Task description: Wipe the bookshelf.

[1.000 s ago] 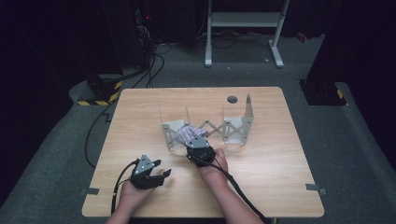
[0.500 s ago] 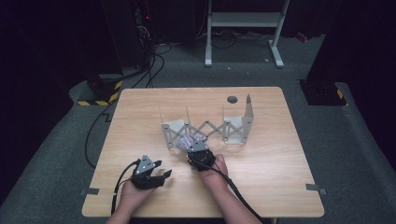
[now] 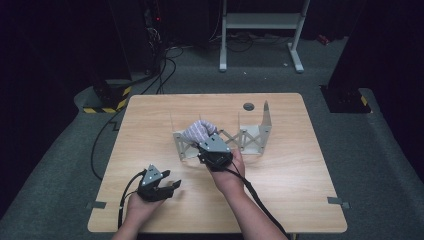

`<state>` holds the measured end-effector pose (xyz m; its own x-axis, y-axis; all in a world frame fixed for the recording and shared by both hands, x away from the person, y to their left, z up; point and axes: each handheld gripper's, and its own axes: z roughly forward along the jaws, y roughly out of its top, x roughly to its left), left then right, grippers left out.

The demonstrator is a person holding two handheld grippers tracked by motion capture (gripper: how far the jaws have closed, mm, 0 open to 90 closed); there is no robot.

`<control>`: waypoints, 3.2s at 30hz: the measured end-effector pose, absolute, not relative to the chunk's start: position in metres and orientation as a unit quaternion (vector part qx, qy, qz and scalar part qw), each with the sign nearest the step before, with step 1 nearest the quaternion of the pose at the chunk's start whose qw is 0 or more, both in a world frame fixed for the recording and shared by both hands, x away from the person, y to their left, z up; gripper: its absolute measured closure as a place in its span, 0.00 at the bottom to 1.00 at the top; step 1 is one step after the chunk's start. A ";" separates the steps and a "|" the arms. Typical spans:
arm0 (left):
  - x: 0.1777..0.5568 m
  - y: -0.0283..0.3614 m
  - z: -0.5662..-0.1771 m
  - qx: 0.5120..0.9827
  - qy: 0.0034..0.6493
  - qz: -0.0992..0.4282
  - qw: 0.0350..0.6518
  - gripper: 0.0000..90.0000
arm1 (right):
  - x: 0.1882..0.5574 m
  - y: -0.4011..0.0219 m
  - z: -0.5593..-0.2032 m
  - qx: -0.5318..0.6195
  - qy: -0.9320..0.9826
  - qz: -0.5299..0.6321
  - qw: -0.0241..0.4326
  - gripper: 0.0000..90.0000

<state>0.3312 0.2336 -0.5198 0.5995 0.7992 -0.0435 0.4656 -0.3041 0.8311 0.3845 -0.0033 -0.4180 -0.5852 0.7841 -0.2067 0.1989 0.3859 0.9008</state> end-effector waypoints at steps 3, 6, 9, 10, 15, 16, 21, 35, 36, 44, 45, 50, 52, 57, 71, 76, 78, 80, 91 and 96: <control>0.332 0.236 -0.520 0.780 0.409 0.193 0.432 0.43 | 0.385 -0.002 -0.418 0.321 0.767 0.453 0.323 0.69; 0.331 0.241 -0.517 0.775 0.413 0.196 0.436 0.43 | 0.390 0.000 -0.442 0.331 0.782 0.427 0.312 0.69; 0.331 0.244 -0.516 0.774 0.416 0.195 0.435 0.43 | 0.396 -0.002 -0.459 0.340 0.790 0.412 0.302 0.69; 0.331 0.245 -0.515 0.773 0.418 0.195 0.435 0.43 | 0.399 -0.002 -0.472 0.347 0.797 0.399 0.293 0.69; 0.331 0.249 -0.513 0.768 0.422 0.195 0.440 0.43 | 0.404 -0.002 -0.500 0.358 0.817 0.362 0.271 0.69; 0.330 0.249 -0.512 0.767 0.421 0.196 0.442 0.43 | 0.405 -0.002 -0.504 0.358 0.820 0.356 0.269 0.69; 0.330 0.247 -0.508 0.767 0.421 0.195 0.444 0.43 | 0.403 -0.005 -0.519 0.361 0.826 0.347 0.257 0.68; 0.313 0.273 -0.513 0.780 0.430 0.207 0.406 0.43 | 0.391 -0.004 -0.455 0.327 0.786 0.434 0.295 0.68; 0.311 0.275 -0.516 0.775 0.434 0.206 0.410 0.43 | 0.388 -0.003 -0.444 0.320 0.778 0.448 0.304 0.68; 0.305 0.275 -0.520 0.784 0.420 0.205 0.408 0.43 | 0.394 0.005 -0.460 0.322 0.797 0.418 0.295 0.68; 0.304 0.274 -0.519 0.784 0.419 0.205 0.409 0.43 | 0.396 0.006 -0.468 0.327 0.801 0.409 0.290 0.68; 0.304 0.278 -0.519 0.780 0.423 0.212 0.410 0.43 | 0.401 0.011 -0.501 0.336 0.825 0.366 0.272 0.68; 0.304 0.279 -0.519 0.776 0.426 0.214 0.412 0.43 | 0.401 0.013 -0.515 0.337 0.836 0.344 0.263 0.68; 0.303 0.285 -0.516 0.760 0.439 0.230 0.420 0.43 | 0.396 0.018 -0.519 0.327 0.839 0.346 0.262 0.68; 0.303 0.291 -0.516 0.755 0.445 0.229 0.424 0.43 | 0.382 0.047 -0.473 0.289 0.822 0.407 0.274 0.69; 0.302 0.292 -0.516 0.757 0.443 0.229 0.423 0.43 | 0.379 0.055 -0.422 0.273 0.788 0.463 0.302 0.69; 0.302 0.293 -0.516 0.756 0.444 0.228 0.423 0.43 | 0.379 0.057 -0.416 0.271 0.784 0.467 0.305 0.69; 0.303 0.293 -0.516 0.756 0.444 0.228 0.424 0.43 | 0.382 0.058 -0.420 0.273 0.789 0.459 0.304 0.69; 0.303 0.290 -0.518 0.763 0.440 0.220 0.419 0.43 | 0.395 0.066 -0.493 0.294 0.841 0.367 0.268 0.69; 0.303 0.289 -0.518 0.763 0.439 0.221 0.419 0.43 | 0.397 0.062 -0.516 0.305 0.850 0.350 0.247 0.69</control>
